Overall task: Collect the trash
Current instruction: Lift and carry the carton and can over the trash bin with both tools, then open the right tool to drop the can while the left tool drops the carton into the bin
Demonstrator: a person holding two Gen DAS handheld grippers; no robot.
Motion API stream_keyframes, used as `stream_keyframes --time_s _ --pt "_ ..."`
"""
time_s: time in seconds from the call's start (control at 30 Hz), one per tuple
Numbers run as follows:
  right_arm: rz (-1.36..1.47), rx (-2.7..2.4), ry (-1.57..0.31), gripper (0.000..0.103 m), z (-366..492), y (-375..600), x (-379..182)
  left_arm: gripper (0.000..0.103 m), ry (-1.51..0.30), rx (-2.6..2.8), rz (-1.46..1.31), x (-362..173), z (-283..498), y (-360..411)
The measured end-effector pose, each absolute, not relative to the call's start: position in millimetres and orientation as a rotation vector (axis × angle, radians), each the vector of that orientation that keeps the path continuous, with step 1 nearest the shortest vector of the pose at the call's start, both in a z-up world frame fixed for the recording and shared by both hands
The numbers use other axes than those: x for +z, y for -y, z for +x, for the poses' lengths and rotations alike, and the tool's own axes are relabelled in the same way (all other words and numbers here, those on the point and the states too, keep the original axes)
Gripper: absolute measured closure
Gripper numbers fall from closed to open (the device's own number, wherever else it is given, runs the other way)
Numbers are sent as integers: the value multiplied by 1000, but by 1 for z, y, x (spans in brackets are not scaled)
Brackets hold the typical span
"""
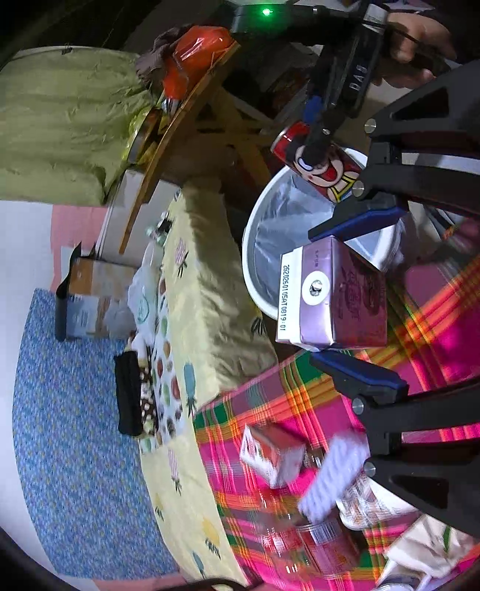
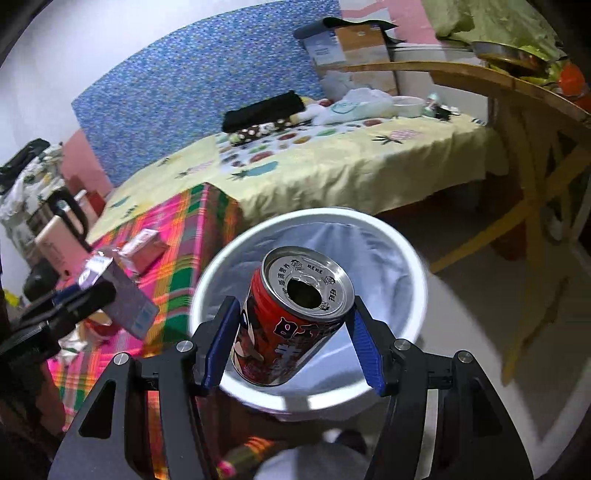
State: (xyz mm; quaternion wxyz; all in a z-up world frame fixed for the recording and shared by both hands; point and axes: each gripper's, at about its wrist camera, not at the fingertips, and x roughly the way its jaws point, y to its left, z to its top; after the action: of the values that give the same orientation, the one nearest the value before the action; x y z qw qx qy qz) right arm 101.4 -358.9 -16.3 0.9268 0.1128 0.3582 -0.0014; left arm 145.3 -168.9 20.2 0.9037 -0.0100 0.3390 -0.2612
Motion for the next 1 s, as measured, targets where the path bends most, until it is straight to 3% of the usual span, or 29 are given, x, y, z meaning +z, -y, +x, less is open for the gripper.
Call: stream_keyframes --time_s 0.67,1.0 --pt "199 -54 -830 42 102 384 -39 39 -793 -673 19 -13 171 224" --pt "192 -54 -770 42 92 387 -25 36 -810 -647 8 -16 175 222"
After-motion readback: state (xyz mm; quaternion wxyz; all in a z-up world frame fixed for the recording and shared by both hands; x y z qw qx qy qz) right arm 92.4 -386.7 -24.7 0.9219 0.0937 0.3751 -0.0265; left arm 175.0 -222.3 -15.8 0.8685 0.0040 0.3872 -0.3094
